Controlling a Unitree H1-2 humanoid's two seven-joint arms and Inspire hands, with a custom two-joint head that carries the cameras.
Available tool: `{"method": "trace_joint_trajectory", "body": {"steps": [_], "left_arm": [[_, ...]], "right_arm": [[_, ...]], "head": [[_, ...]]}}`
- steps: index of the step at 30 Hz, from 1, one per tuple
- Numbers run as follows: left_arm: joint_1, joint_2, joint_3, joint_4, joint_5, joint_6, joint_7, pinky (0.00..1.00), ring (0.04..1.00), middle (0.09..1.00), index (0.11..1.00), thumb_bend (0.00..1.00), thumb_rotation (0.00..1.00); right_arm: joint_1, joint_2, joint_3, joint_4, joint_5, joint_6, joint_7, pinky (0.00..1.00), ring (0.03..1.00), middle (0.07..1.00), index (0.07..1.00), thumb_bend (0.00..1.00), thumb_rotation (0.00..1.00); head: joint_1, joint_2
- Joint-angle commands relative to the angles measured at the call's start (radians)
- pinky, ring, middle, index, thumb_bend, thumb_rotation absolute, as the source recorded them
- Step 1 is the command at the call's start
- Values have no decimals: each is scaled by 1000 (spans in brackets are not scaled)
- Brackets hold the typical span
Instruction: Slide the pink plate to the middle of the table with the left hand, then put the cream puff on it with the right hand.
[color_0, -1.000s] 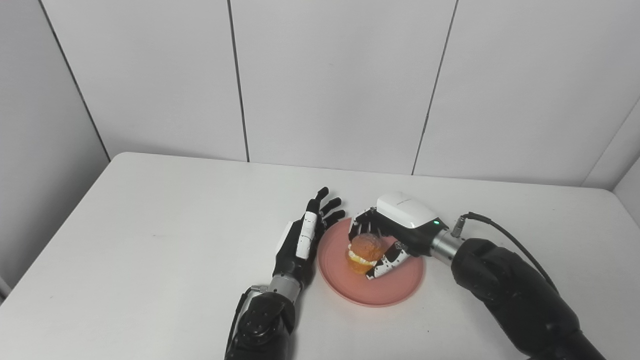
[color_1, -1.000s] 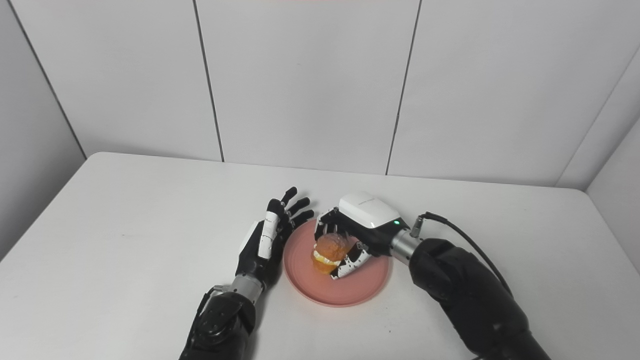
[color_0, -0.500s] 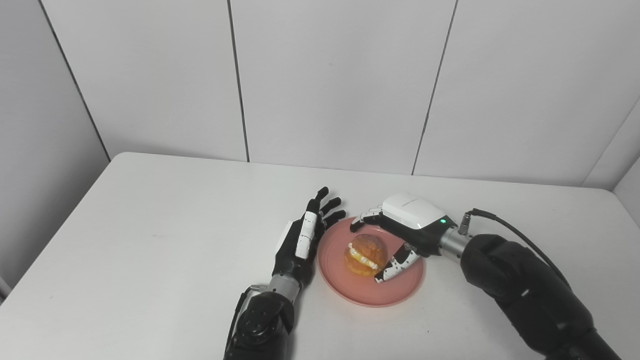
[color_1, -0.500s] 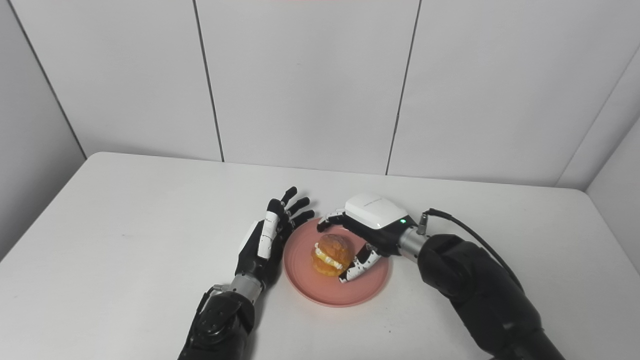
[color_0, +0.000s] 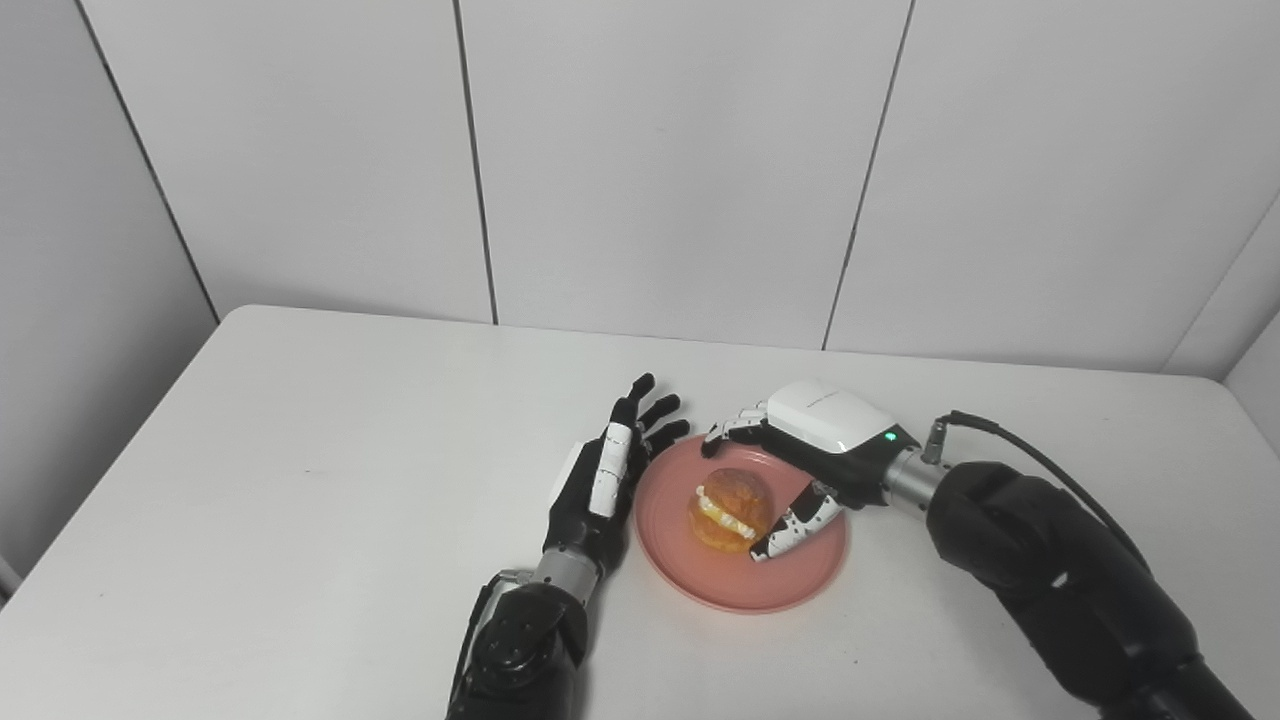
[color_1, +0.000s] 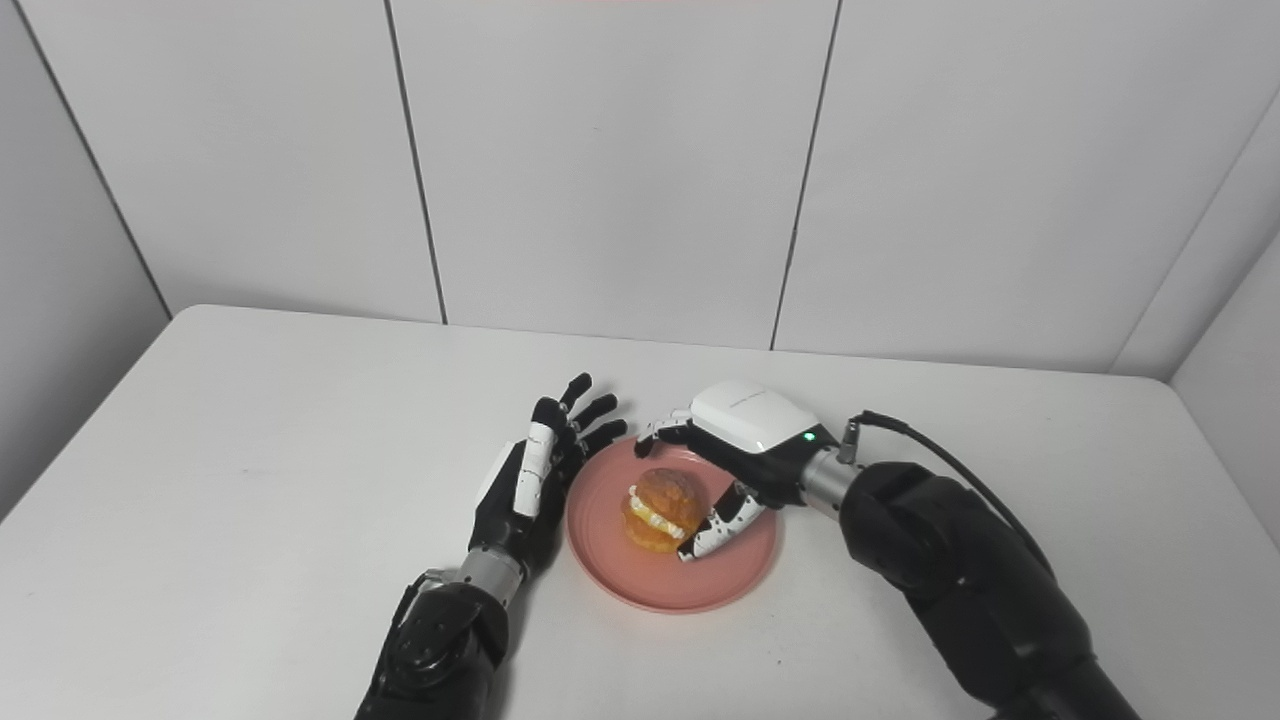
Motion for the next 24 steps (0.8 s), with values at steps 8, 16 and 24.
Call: {"method": "trace_joint_trajectory", "body": {"steps": [8,16,24], "left_arm": [[3,-10,9,27,21,-52,30,907,922,911,946,897,948],[3,-13,3,56,134,-186,144,918,938,927,902,865,951],[6,3,-9,52,210,-226,210,999,999,997,926,842,983]], "right_arm": [[47,-11,-182,-154,221,38,-42,724,822,822,751,1000,422],[207,178,-364,-80,469,66,-225,798,877,891,846,891,886],[289,428,-499,62,664,34,-424,856,890,905,904,879,993]], "head": [[-12,-4],[-38,2],[-94,11]]}}
